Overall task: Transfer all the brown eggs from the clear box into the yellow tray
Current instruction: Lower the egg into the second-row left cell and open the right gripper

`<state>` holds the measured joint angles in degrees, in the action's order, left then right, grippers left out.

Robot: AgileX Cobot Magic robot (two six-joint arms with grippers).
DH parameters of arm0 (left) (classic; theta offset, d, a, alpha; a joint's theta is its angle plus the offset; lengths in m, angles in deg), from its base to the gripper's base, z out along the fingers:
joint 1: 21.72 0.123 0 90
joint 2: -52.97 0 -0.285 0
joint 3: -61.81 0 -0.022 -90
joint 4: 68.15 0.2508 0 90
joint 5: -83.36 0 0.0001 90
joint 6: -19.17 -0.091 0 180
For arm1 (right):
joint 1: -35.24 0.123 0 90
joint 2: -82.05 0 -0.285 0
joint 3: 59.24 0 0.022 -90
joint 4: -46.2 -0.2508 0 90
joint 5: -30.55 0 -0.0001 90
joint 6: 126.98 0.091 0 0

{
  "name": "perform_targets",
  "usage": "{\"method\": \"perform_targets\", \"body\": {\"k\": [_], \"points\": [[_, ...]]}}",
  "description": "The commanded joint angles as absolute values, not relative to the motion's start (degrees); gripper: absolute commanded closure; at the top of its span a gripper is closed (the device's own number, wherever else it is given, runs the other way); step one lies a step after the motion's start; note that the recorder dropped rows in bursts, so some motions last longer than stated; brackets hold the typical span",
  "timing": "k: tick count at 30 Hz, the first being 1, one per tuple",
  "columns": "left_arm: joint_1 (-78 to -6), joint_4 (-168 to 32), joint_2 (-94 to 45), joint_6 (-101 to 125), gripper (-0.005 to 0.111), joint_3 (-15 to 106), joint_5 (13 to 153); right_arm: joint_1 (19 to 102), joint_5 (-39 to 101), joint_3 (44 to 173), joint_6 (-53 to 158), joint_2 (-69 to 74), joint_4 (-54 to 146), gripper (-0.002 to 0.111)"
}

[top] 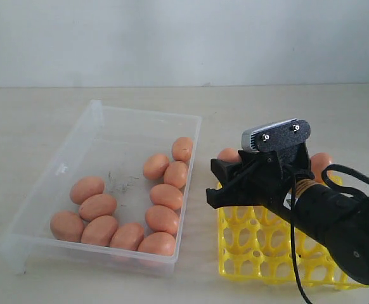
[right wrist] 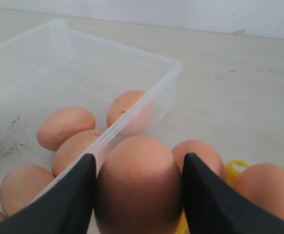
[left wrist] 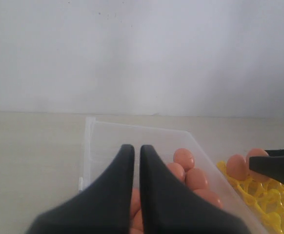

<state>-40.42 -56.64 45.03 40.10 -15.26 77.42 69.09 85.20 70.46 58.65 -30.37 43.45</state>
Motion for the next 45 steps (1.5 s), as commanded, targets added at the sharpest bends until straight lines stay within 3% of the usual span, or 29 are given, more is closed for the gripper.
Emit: {"method": "perform_targets", "body": {"k": [1,34,38,42,45], "points": [[-40.87,-56.77,45.19,40.57,0.103,-15.40,77.55,68.83,85.07,70.81,58.12,-30.39,42.48,0.109],[-40.87,-56.77,45.19,40.57,0.103,-15.40,77.48,68.83,81.84,71.05,56.13,-30.39,40.38,0.108],[-40.87,-56.77,45.19,40.57,0.103,-15.40,77.33,68.83,81.72,71.05,56.13,-30.39,39.30,0.100],[-40.87,-56.77,45.19,40.57,0.103,-15.40,77.33,68.83,81.27,71.05,56.13,-30.39,39.15,0.081],[-40.87,-56.77,45.19,40.57,0.103,-15.40,77.33,68.83,80.79,71.05,55.96,-30.39,39.15,0.078]]}}
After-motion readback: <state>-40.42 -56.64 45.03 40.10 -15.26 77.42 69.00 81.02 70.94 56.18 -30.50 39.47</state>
